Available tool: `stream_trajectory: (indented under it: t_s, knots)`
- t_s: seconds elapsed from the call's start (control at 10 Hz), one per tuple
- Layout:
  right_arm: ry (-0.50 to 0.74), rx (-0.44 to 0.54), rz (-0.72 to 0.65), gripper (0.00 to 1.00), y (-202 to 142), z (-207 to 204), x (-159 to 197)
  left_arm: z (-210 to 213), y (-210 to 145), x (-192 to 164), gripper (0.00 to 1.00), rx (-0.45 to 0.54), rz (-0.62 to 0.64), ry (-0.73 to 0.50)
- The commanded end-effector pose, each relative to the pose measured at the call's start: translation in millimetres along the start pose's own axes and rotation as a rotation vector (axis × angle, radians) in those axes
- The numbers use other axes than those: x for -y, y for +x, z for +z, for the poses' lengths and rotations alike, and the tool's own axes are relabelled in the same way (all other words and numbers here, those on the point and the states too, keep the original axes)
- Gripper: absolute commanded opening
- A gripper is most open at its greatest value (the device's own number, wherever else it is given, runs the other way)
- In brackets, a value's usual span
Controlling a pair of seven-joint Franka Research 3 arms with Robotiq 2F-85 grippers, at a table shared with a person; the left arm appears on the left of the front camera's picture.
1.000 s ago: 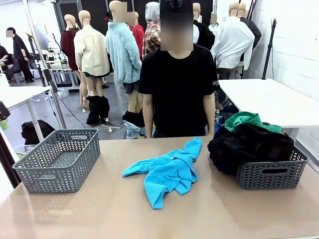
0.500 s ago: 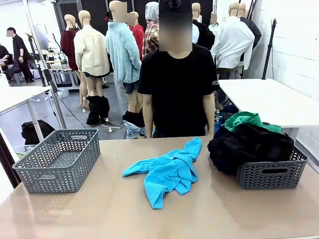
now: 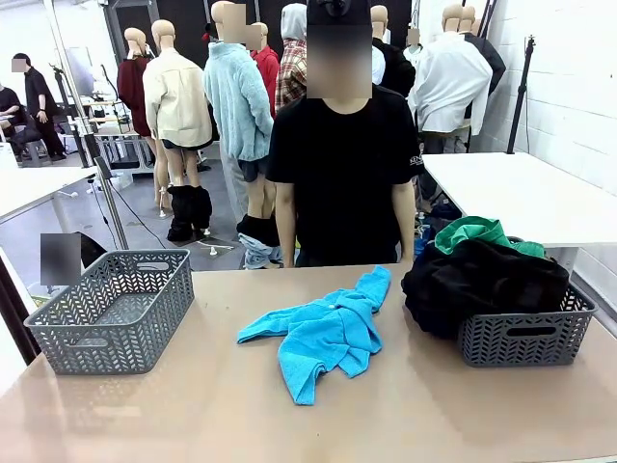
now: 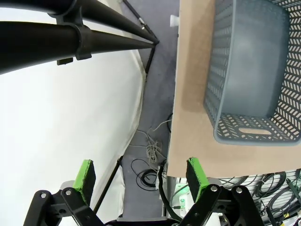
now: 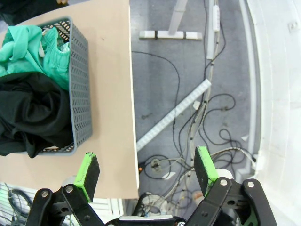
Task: Sort the tops and bottoms.
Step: Lift clothes from the center of the table with your right hand.
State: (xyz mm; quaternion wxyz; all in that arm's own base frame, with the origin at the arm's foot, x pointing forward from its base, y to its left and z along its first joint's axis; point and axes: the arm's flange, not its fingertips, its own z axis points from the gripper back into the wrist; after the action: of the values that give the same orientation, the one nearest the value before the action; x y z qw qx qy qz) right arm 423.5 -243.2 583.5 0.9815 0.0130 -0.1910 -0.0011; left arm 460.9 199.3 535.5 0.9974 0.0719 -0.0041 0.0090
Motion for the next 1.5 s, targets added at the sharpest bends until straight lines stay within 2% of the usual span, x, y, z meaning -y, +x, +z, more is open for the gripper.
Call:
stream_trajectory:
  t_s: [0.0, 0.1, 0.3, 0.5, 0.7, 0.8, 0.9, 1.0, 1.1, 1.2, 1.4]
  knots:
    - [-0.064, 0.022, 0.119, 1.00, 2.1, 37.7, -27.4, 1.8, 0.3, 0.7, 1.00, -0.001, 0.015, -0.015]
    - [-0.134, 0.050, 0.255, 1.00, 6.2, 73.0, -64.0, 1.8, 0.3, 0.7, 1.00, -0.001, 0.015, -0.015]
    - [-0.178, 0.109, 0.588, 1.00, 19.2, 117.9, -145.2, 1.8, 0.3, 0.7, 1.00, -0.001, 0.015, -0.015]
    - [-0.174, 0.100, 0.799, 1.00, 33.2, 128.7, -223.7, 1.8, 0.3, 0.7, 1.00, -0.001, 0.015, -0.015]
    - [-0.082, 0.061, 1.043, 1.00, 55.1, 136.3, -310.3, 1.8, 0.3, 0.7, 1.00, -0.001, 0.015, -0.015]
    - [-0.061, 0.082, 1.149, 1.00, 60.3, 126.5, -350.3, 1.8, 0.3, 0.7, 1.00, -0.001, 0.015, -0.015]
    - [0.040, 0.144, 1.309, 1.00, 63.0, 104.2, -395.3, 1.8, 0.3, 0.7, 1.00, -0.001, 0.015, -0.015]
    - [0.106, 0.110, 1.290, 1.00, 64.1, 77.6, -432.1, 1.8, 0.3, 0.7, 1.00, -0.001, 0.015, -0.015]
    - [0.091, 0.052, 1.237, 1.00, 58.6, 51.6, -458.6, 1.8, 0.3, 0.7, 1.00, -0.001, 0.015, -0.015]
    - [0.005, -0.005, 1.069, 1.00, 47.6, 28.4, -469.1, 1.8, 0.3, 0.7, 1.00, -0.001, 0.015, -0.015]
    - [-0.038, -0.101, 0.888, 1.00, 35.2, 2.5, -477.7, 1.8, 0.3, 0.7, 1.00, -0.001, 0.015, -0.015]
